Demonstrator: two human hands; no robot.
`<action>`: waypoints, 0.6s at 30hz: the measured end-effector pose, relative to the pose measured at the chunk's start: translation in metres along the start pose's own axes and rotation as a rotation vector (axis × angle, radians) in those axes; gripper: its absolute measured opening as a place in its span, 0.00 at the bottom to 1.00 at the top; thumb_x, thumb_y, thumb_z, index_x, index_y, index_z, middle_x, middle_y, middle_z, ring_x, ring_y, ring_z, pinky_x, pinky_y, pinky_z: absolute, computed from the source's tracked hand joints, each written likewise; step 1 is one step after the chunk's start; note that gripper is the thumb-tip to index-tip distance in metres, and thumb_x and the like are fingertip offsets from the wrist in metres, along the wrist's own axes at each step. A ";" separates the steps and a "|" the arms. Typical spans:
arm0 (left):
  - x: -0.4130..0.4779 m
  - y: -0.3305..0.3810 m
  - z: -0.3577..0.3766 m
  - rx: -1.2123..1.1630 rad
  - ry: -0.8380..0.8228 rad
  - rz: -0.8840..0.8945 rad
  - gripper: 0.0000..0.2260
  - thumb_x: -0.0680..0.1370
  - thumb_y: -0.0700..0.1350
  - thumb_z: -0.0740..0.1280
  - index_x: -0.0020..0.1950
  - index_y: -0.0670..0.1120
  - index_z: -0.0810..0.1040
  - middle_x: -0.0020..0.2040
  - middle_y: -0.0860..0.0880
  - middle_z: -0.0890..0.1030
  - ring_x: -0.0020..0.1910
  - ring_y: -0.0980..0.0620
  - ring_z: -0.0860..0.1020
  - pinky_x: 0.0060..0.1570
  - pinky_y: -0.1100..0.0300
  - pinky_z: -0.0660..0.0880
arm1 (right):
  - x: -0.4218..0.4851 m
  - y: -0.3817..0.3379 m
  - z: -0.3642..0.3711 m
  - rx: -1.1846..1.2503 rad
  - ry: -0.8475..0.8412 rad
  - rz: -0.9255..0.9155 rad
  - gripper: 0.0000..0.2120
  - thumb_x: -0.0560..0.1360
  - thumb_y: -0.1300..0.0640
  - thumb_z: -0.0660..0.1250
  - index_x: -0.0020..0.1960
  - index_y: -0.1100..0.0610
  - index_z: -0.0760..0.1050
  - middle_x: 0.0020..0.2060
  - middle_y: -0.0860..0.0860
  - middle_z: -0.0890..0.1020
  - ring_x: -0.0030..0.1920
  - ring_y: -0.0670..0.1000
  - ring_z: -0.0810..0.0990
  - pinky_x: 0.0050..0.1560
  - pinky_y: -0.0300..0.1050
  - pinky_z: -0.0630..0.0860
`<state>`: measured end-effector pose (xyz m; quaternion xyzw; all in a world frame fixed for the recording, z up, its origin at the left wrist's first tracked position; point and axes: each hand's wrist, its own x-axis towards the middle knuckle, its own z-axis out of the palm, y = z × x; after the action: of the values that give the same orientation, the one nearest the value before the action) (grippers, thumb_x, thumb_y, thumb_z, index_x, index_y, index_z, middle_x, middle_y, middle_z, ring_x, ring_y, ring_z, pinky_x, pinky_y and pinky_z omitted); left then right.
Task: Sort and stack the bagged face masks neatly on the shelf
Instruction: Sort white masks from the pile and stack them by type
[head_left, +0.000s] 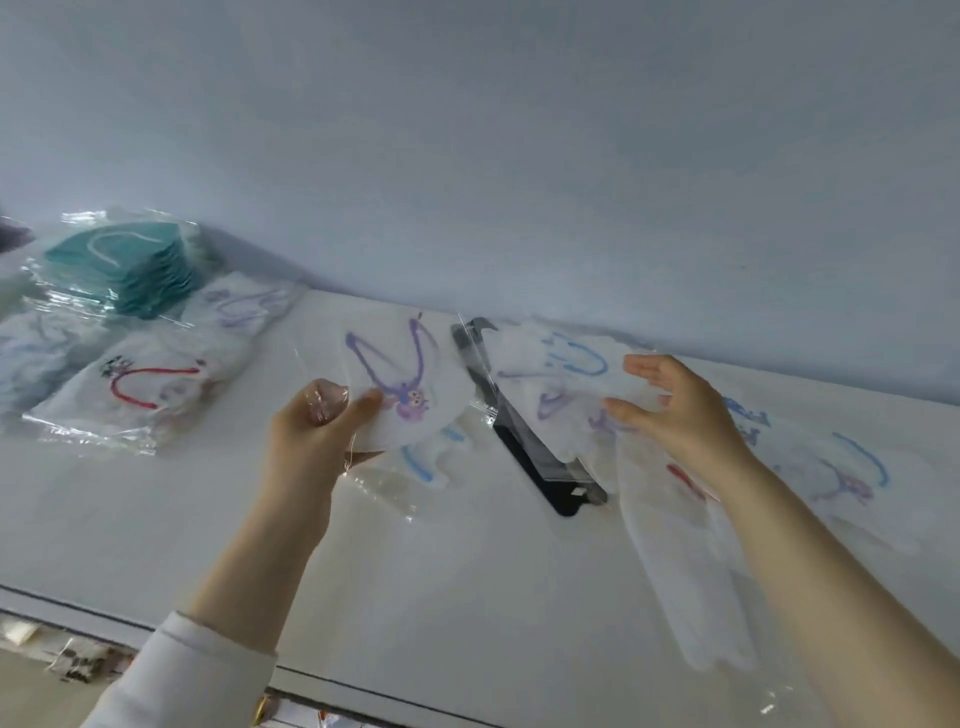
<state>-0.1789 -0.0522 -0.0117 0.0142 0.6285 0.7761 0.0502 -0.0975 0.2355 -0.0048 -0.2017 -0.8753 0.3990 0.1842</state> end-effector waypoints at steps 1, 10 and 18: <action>0.003 -0.001 0.003 -0.008 -0.016 -0.017 0.17 0.73 0.39 0.71 0.28 0.49 0.69 0.39 0.42 0.72 0.42 0.47 0.75 0.38 0.56 0.79 | 0.005 0.000 0.002 -0.070 -0.050 0.015 0.28 0.67 0.51 0.75 0.65 0.51 0.70 0.64 0.47 0.74 0.66 0.49 0.70 0.63 0.40 0.64; 0.012 -0.002 0.041 -0.151 -0.061 -0.110 0.06 0.79 0.37 0.63 0.43 0.46 0.71 0.42 0.47 0.78 0.42 0.51 0.79 0.39 0.59 0.81 | 0.014 0.004 0.001 -0.567 -0.011 -0.093 0.16 0.74 0.48 0.68 0.60 0.51 0.76 0.56 0.47 0.80 0.57 0.51 0.76 0.49 0.42 0.69; 0.019 -0.001 0.055 -0.159 -0.090 -0.081 0.05 0.78 0.37 0.64 0.47 0.47 0.75 0.46 0.48 0.79 0.42 0.53 0.80 0.35 0.61 0.81 | 0.024 0.008 -0.011 -0.640 -0.034 -0.185 0.23 0.72 0.45 0.68 0.64 0.54 0.74 0.63 0.51 0.76 0.64 0.55 0.71 0.60 0.45 0.66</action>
<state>-0.1927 0.0031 -0.0022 0.0198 0.5621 0.8194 0.1106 -0.1114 0.2593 -0.0004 -0.1624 -0.9738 0.0886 0.1324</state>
